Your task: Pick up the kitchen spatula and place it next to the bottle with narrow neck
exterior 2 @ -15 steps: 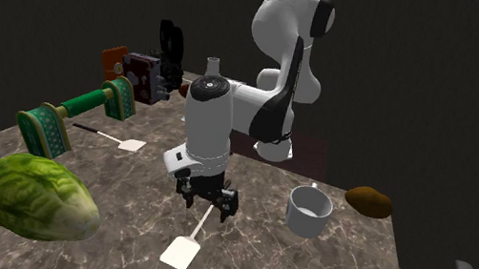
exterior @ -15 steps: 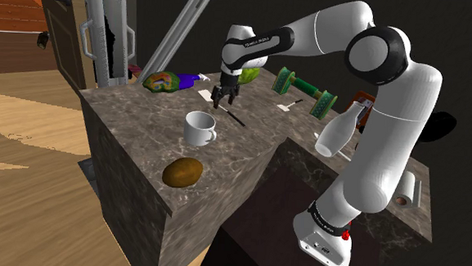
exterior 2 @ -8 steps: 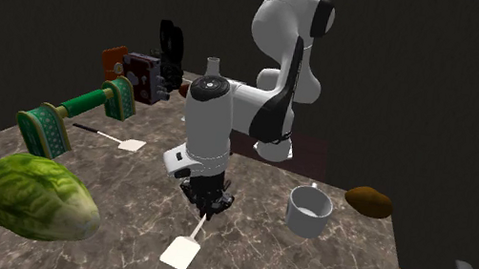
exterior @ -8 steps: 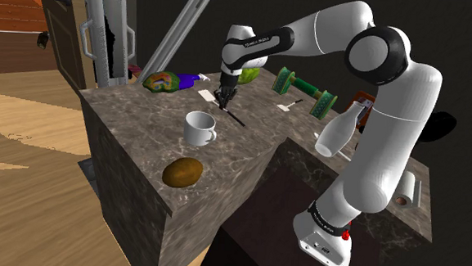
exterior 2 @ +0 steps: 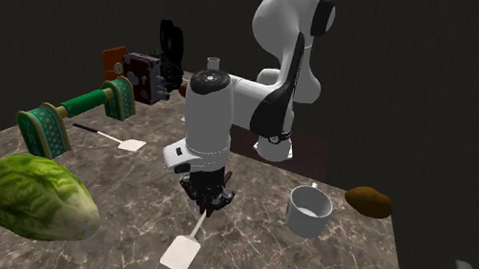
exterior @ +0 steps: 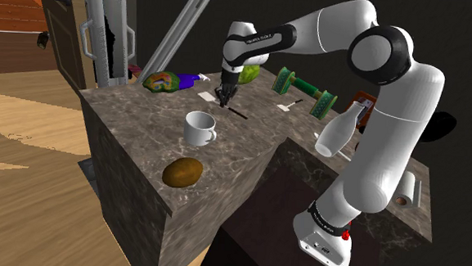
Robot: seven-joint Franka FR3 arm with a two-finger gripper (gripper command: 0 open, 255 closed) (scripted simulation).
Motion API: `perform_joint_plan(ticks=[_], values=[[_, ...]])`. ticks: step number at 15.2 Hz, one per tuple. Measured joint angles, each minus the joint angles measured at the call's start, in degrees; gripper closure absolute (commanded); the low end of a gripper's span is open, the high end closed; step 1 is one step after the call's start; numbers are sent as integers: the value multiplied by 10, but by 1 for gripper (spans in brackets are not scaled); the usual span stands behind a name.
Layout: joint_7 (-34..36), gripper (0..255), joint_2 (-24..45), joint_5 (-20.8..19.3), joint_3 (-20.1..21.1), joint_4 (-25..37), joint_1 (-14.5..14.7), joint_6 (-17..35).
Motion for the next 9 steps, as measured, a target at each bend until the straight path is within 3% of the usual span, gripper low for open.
perform_joint_plan(ticks=[9], values=[[4, 255, -27, -4, -1, 34, 2, -61]])
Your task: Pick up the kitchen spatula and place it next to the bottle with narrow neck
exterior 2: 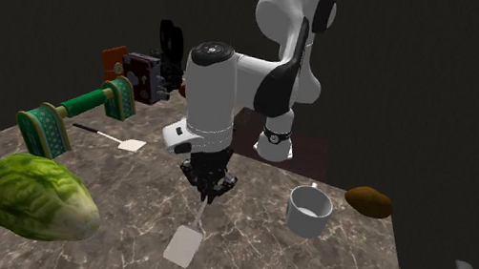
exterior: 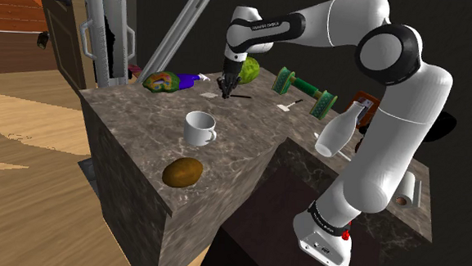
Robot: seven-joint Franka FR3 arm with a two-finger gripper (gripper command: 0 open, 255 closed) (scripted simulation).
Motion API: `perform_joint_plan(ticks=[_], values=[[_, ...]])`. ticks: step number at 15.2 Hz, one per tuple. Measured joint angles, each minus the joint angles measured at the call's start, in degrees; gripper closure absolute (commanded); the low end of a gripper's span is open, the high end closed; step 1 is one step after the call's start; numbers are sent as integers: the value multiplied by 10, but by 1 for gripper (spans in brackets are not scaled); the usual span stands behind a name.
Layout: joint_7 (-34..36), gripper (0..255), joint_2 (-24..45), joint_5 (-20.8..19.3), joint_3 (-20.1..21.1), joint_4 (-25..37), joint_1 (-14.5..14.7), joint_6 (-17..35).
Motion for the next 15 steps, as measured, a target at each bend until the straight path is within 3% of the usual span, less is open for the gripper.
perform_joint_plan(ticks=[15], values=[[2, 255, -29, -5, -1, 77, 0, -106]])
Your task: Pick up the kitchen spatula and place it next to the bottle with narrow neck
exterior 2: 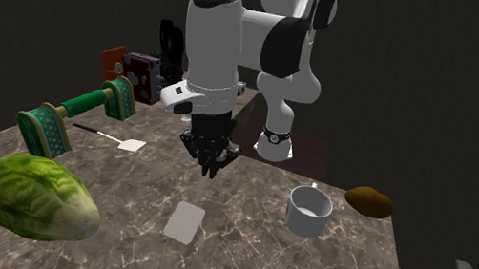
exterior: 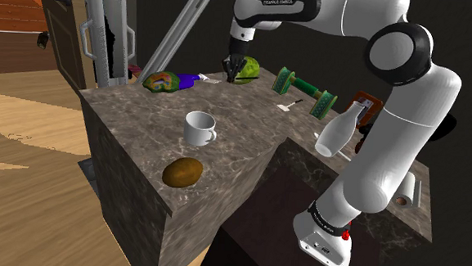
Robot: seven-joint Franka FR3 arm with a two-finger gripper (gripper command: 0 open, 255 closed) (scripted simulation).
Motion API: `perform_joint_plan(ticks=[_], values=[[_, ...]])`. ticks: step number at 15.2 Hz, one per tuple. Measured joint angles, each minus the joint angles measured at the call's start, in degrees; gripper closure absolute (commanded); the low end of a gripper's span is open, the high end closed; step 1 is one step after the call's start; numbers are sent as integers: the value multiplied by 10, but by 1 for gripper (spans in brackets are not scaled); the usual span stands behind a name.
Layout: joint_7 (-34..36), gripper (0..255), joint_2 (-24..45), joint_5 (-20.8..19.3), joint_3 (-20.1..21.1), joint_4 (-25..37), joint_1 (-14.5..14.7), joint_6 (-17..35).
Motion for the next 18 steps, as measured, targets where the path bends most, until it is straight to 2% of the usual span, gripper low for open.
perform_joint_plan(ticks=[18], values=[[-1, 255, 5, 0, -1, 144, -2, -139]])
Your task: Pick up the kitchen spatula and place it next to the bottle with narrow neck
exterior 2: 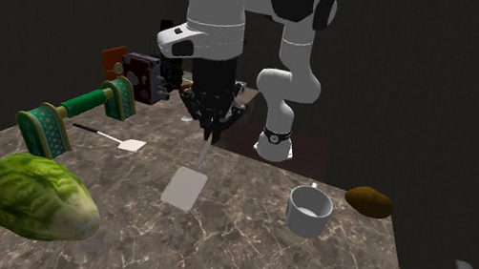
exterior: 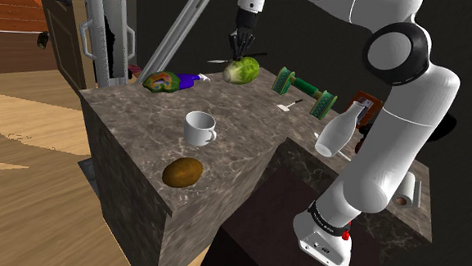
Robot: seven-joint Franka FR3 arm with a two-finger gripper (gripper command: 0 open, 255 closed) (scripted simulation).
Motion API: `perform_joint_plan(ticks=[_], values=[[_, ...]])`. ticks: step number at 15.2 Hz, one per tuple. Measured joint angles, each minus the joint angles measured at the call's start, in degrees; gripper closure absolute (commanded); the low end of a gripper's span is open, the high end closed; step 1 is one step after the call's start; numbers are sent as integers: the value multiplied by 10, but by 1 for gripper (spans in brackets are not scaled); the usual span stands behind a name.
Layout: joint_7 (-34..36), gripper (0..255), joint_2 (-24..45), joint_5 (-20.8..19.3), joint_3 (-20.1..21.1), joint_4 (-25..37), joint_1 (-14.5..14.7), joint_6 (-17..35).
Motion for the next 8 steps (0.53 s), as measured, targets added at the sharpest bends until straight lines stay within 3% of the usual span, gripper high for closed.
perform_joint_plan(ticks=[8], values=[[-2, 255, 21, 3, -1, 94, -3, -73]])
